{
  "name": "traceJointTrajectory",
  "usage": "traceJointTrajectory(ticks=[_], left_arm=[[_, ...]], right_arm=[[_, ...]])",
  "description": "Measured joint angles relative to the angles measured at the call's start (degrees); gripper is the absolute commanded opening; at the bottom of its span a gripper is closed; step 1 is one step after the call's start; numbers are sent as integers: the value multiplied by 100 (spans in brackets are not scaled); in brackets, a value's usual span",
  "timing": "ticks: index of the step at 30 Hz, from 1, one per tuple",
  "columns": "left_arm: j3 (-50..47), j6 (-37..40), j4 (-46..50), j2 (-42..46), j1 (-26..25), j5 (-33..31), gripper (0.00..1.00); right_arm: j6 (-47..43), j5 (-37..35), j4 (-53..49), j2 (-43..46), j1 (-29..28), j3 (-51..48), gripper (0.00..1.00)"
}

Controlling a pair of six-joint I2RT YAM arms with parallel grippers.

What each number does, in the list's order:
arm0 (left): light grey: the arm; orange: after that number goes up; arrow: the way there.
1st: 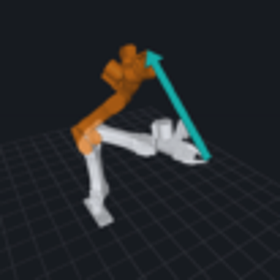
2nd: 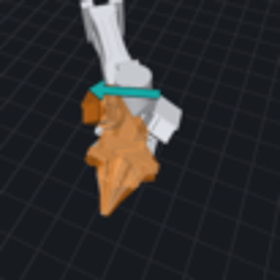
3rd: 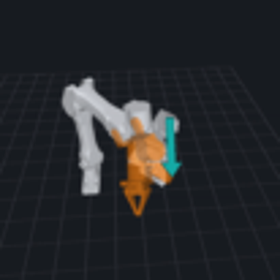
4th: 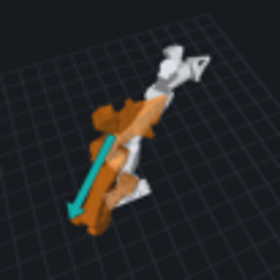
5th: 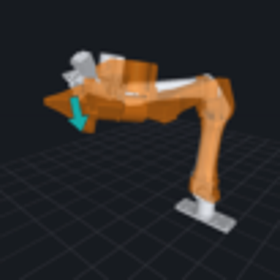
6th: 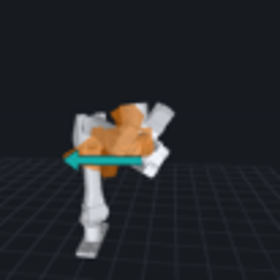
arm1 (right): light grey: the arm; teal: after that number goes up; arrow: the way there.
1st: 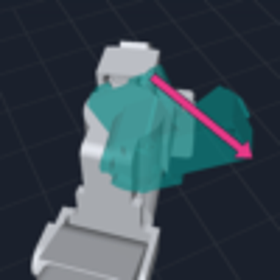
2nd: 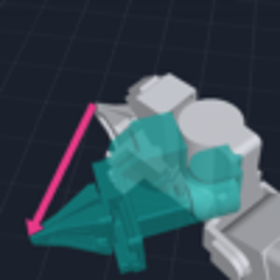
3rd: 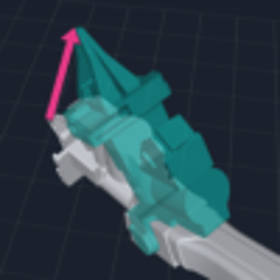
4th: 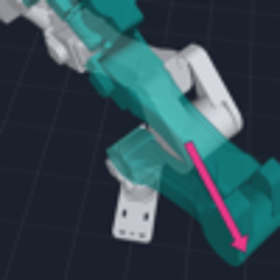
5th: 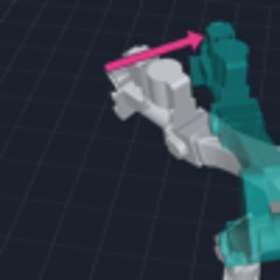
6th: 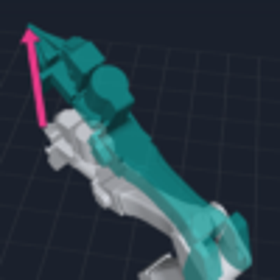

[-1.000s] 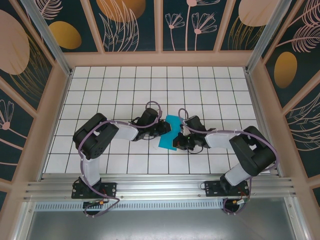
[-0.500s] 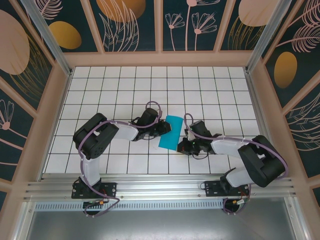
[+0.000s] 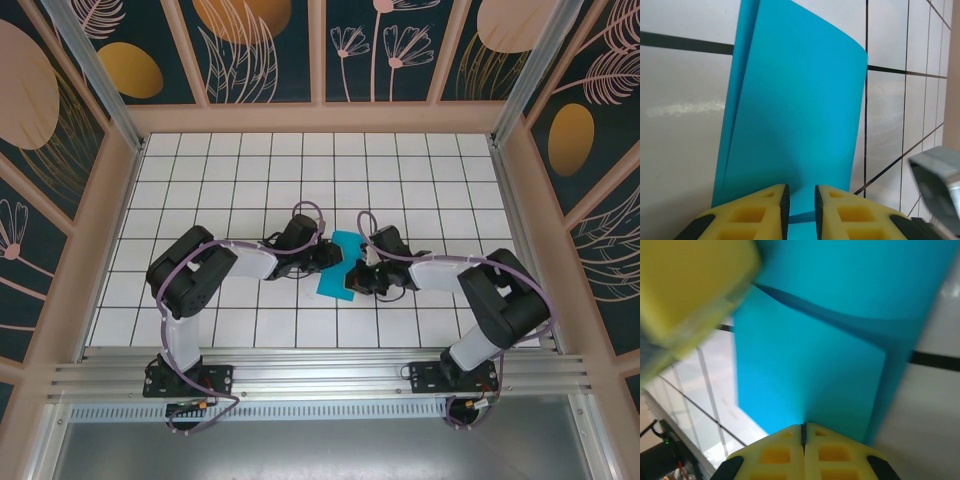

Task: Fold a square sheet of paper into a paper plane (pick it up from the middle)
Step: Fold the triangle a second time at the center of the table.

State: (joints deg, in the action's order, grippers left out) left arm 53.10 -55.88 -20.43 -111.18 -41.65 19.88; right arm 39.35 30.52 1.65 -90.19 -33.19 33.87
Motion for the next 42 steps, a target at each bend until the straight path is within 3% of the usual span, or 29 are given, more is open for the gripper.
traceJointTrajectory(ticks=[11,15,20,26,42], left_arm=[[330,179,774,76,2,-367,27],[304,114,909,535,4,-411,18],[103,-138,802,1143,-155,-382,13],[103,-391,826,780,-553,-369,8],[7,-640,977,501,-811,-428,12]], right_arm=[[-146,197,586,295,85,-575,0],[-160,251,658,293,103,-612,0],[-199,260,675,293,118,-616,0],[-293,361,678,260,238,-616,0],[-295,417,719,238,310,-632,0]])
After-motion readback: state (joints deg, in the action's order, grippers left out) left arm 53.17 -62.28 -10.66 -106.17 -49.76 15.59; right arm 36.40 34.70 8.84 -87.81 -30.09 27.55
